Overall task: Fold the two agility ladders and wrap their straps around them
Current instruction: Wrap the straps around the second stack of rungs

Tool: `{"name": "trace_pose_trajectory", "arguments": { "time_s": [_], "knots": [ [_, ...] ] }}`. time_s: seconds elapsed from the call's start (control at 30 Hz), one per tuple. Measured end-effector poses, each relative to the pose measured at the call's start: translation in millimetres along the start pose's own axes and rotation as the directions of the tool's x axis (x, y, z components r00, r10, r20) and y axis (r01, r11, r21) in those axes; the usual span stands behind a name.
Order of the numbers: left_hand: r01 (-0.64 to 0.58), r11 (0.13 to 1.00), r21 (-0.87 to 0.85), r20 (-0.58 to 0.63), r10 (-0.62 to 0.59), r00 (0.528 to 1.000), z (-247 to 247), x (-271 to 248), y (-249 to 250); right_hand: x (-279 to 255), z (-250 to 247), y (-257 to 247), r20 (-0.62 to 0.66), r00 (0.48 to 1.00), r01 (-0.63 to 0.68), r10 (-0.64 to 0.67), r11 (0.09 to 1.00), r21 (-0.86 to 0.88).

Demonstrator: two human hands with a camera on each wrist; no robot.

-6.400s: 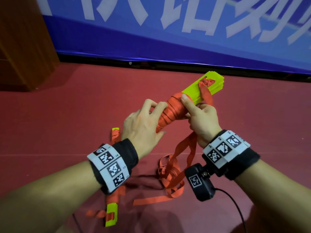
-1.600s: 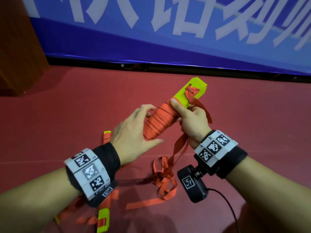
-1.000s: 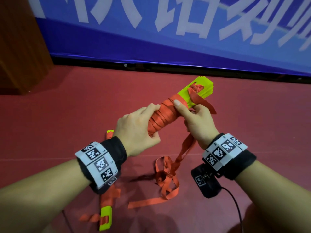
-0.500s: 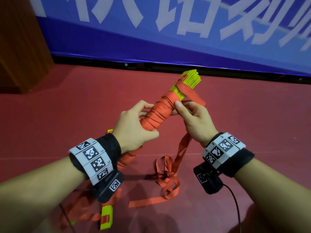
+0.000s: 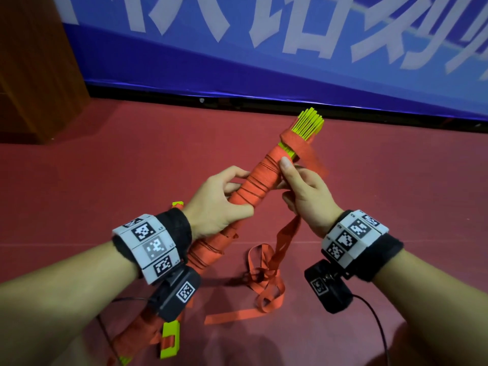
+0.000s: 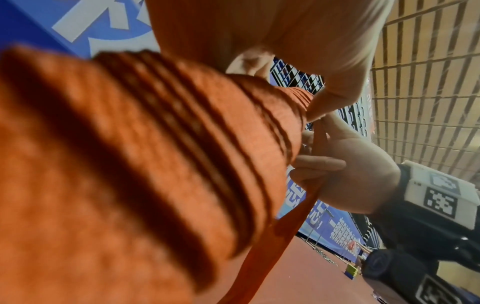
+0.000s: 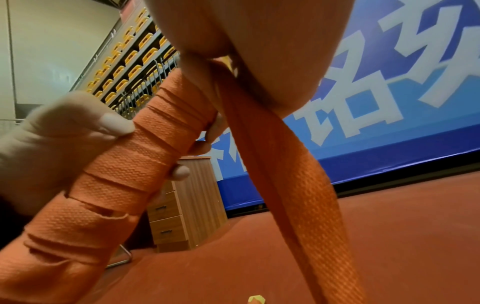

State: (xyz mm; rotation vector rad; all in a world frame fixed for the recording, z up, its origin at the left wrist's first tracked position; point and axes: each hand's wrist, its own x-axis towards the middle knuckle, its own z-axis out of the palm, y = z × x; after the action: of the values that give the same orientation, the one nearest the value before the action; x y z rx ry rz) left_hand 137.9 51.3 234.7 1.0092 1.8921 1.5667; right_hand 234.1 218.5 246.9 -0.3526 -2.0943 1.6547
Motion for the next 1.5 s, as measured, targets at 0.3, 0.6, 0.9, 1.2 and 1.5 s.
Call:
{"name": "trace_pose_trajectory", "arguments": {
  "time_s": [0.3,0.6,0.9,1.2,1.5],
  "knots": [
    [-0.045,0.936,0.350,-0.003,0.050,0.999,1,1,-5,4,14,3,-0.289,0.954,-0.082,0.077,0.997,-0.004],
    [-0.083,0.434,0.897,-0.029,0.247,0.969,24,-14,-14,11,6,11,-0.421,0.889,-0.195,0.181,0.981,0.010],
    [-0.092,0.533,0.841,-0.067,0.272,0.960,16,-3,-14,3,1,-5,-0.365,0.922,-0.138,0.129,0.990,0.003],
    [-0.107,0.649,0.754,-0.124,0.300,0.946,6,-1,-1,1,-12,-5,-0.305,0.951,-0.078,0.052,0.994,-0.073],
    [-0.127,0.919,0.372,-0.164,0.200,0.966,2,1,-7,-4,-10,-13,-0.266,0.963,-0.049,0.030,0.997,-0.066]
  ]
}}
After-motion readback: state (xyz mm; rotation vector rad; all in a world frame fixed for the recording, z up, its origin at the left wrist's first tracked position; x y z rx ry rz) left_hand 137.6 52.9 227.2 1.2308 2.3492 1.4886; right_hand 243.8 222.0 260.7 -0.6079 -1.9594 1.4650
